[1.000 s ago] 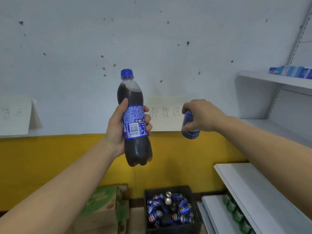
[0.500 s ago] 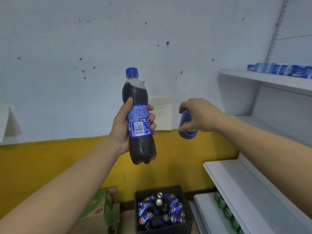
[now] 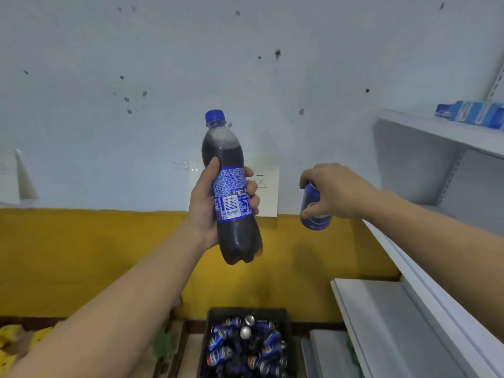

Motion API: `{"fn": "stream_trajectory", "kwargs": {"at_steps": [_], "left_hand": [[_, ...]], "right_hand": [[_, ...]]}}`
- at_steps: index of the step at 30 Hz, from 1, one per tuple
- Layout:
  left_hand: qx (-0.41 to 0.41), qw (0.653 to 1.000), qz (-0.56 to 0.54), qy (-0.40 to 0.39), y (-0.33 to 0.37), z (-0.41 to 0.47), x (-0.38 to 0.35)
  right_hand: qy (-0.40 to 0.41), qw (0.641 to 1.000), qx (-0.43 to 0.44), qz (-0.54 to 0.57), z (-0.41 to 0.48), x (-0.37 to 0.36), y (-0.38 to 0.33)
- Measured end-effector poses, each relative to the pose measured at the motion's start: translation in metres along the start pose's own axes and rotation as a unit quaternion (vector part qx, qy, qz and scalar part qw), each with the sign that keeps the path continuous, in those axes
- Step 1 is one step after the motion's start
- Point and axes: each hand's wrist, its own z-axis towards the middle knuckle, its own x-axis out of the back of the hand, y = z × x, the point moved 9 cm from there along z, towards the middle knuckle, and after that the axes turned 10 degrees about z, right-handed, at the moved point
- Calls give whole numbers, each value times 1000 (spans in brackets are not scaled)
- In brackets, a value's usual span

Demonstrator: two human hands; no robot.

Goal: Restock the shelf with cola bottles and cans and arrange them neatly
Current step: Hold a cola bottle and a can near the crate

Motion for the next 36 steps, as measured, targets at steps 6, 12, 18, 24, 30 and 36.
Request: {"fn": "stream_trajectory", "kwargs": {"at_steps": [6, 12, 18, 24, 30, 36], "left_hand": [[-19, 1000, -6, -1, 13, 37, 72], [-7, 998, 3, -68, 36, 90, 184], [37, 995, 1, -90, 60, 143, 285], [37, 997, 1, -64, 63, 175, 329], [0, 999, -5, -33, 44, 187, 339], [-13, 1000, -13, 0, -24, 185, 368]], "right_hand": [[-11, 1000, 13, 15, 72, -40, 12], [4, 1000, -13, 21, 175, -94, 19], [-36, 998, -55, 22, 268, -136, 22], [-41, 998, -48, 23, 325, -145, 38], [-66, 997, 20, 28, 365, -175, 51], [-81, 990, 76, 83, 358, -238, 58]]}}
